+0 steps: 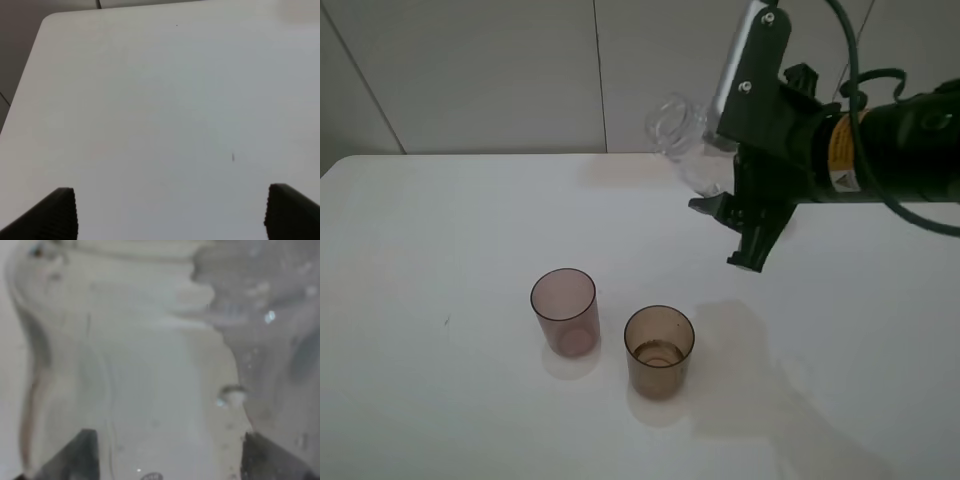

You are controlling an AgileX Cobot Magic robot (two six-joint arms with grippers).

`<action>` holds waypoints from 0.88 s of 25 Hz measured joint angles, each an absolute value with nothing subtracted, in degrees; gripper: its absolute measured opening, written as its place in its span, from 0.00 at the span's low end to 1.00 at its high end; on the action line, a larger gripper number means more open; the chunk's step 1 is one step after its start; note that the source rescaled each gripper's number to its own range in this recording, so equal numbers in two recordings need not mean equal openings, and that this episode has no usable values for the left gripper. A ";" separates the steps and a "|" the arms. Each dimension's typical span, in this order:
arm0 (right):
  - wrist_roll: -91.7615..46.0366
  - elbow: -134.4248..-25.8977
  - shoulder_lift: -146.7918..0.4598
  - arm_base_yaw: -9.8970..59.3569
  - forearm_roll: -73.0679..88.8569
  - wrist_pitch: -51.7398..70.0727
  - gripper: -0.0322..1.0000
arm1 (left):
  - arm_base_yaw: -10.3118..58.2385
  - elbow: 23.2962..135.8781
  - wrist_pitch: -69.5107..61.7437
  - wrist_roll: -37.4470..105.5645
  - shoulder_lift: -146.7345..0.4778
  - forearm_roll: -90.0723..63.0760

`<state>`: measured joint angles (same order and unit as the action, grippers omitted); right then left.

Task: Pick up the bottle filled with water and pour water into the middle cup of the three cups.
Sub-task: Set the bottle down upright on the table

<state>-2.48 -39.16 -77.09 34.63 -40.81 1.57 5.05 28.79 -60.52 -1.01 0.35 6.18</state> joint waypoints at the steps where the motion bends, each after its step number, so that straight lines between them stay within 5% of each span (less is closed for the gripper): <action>1: -2.48 -39.16 -77.09 33.63 -37.64 0.00 0.06 | 5.05 28.79 -60.52 -1.01 0.35 6.18; 12: -2.42 -30.37 -78.46 27.02 -15.42 -24.87 0.06 | 5.05 28.79 -60.52 -1.01 0.35 6.18; 22: -2.29 -19.24 -95.90 26.69 -1.92 -51.18 0.06 | 5.05 28.79 -60.52 -1.01 0.35 6.18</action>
<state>-2.29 -19.24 -95.90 26.69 -1.92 -51.18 5.05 28.79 -60.52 -1.01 0.35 6.18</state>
